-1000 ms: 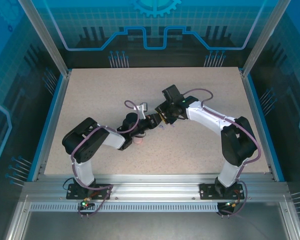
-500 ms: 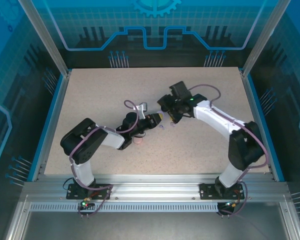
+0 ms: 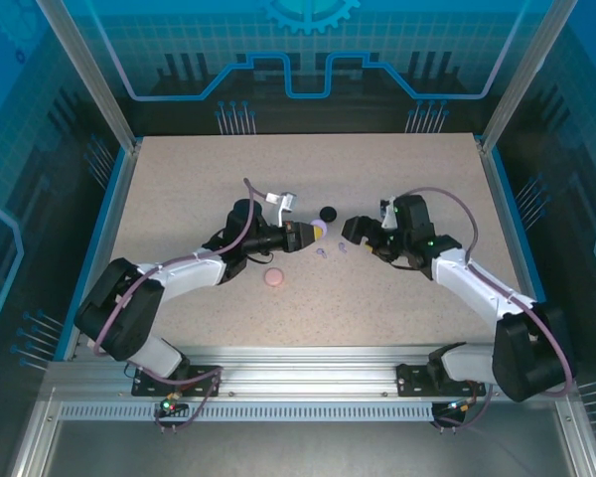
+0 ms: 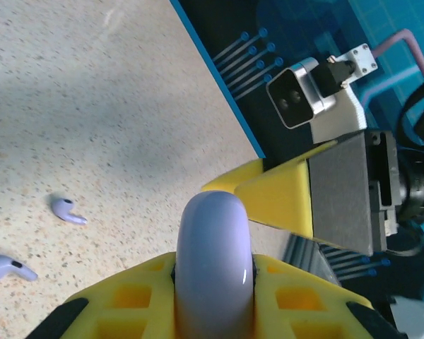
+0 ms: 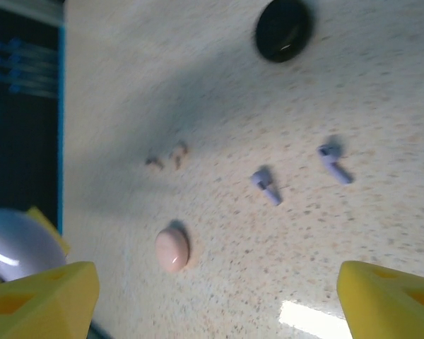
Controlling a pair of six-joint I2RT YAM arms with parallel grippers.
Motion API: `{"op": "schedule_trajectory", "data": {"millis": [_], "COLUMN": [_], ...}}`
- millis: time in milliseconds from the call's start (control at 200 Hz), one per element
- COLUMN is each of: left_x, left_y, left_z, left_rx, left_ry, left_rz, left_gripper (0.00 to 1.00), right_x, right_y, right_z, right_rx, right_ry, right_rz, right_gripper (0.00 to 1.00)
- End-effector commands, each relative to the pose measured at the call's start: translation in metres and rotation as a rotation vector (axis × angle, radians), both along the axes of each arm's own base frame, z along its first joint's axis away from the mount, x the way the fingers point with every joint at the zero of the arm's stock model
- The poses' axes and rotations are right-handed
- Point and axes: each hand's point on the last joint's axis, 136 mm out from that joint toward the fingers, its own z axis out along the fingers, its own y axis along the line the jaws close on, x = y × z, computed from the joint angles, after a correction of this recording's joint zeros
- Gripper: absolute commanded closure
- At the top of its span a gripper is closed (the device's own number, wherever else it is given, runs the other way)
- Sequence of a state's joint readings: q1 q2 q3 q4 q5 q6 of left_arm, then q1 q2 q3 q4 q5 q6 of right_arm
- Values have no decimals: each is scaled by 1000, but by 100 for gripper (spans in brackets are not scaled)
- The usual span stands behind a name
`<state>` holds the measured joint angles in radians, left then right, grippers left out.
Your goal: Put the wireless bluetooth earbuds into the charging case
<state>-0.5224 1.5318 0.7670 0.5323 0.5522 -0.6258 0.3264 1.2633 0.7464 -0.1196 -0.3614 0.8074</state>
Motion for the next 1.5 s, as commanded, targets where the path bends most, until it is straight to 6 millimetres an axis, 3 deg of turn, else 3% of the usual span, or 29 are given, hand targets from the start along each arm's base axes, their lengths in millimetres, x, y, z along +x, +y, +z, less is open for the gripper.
{"op": "schedule_trajectory", "data": {"millis": [0, 275, 530, 865, 975, 1211, 1401, 1491], "left_x": [-23, -33, -33, -32, -32, -32, -31, -30], "left_y": [-4, -5, -5, -3, -2, -1, -1, -2], "left_z": [8, 14, 24, 41, 42, 34, 32, 31], "left_rx": [10, 2, -12, -29, -28, -16, -13, -10], "left_ry": [2, 0, -25, -63, -66, -58, -60, -58], "left_rz": [-152, -193, -188, -180, -178, -172, -173, -172], "left_gripper": [100, 100, 100, 100, 100, 100, 100, 100], "right_x": [-9, -23, -25, -19, -16, -18, -23, -18], "right_y": [31, 50, 55, 35, 31, 26, 24, 19], "right_z": [43, 45, 30, -11, -13, 2, 30, 38], "right_rx": [114, 118, 110, 63, 64, 59, 88, 98], "right_ry": [-249, -287, -249, -159, -147, -163, -196, -142], "right_rz": [224, 312, 323, 238, 221, 220, 192, 107], "right_gripper": [13, 16, 21, 28, 28, 28, 29, 23]}}
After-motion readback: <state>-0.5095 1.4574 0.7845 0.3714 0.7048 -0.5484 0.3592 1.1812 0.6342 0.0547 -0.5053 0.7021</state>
